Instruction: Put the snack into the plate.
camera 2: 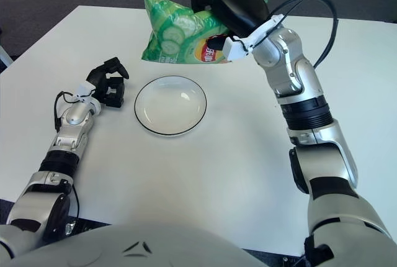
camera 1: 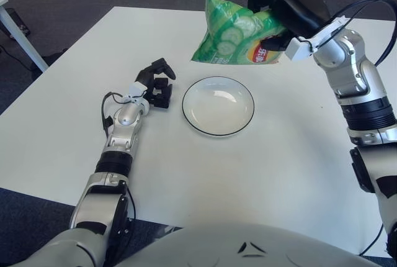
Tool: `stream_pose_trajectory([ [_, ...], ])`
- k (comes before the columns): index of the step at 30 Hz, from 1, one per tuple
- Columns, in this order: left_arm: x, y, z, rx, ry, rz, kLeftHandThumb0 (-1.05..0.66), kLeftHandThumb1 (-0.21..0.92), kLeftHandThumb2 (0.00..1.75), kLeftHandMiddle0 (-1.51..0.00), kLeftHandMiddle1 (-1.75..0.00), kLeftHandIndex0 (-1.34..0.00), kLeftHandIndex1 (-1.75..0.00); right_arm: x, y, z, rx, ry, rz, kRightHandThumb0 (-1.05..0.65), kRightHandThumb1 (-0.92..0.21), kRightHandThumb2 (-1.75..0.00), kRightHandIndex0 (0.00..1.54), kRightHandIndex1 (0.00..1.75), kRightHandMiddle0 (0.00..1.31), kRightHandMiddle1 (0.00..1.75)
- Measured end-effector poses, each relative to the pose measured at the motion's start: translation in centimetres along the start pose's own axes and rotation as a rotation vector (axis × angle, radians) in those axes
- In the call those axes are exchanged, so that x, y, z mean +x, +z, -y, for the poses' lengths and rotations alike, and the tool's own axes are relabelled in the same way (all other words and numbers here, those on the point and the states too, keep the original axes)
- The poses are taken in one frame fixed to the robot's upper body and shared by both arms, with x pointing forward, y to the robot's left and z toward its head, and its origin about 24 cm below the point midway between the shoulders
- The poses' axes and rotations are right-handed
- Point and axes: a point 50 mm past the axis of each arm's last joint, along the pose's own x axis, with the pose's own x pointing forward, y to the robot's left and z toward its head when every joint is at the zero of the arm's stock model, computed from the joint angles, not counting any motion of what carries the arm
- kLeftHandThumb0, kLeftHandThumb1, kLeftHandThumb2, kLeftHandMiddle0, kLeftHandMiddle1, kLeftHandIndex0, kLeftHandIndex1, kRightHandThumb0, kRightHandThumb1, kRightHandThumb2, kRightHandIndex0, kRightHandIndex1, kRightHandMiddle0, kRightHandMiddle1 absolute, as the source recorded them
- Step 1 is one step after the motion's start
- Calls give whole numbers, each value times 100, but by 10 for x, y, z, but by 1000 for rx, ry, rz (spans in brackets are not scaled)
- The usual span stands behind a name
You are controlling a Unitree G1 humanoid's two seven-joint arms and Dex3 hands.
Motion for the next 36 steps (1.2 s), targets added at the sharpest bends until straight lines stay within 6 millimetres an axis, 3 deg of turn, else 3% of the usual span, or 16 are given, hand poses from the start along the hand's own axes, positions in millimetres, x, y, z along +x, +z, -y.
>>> stream_pose_trajectory([
  [12, 1, 1, 0, 1, 0, 7, -52, 21, 144, -124, -175, -70, -175, -3, 20, -4, 85, 111, 62, 0, 6, -175, 88, 174, 69, 174],
  [36, 2, 3, 4, 3, 27, 3, -53, 20, 146, -125, -175, -71, -175, -6, 37, -32, 144, 191, 186, 0, 6, -175, 88, 174, 69, 175],
])
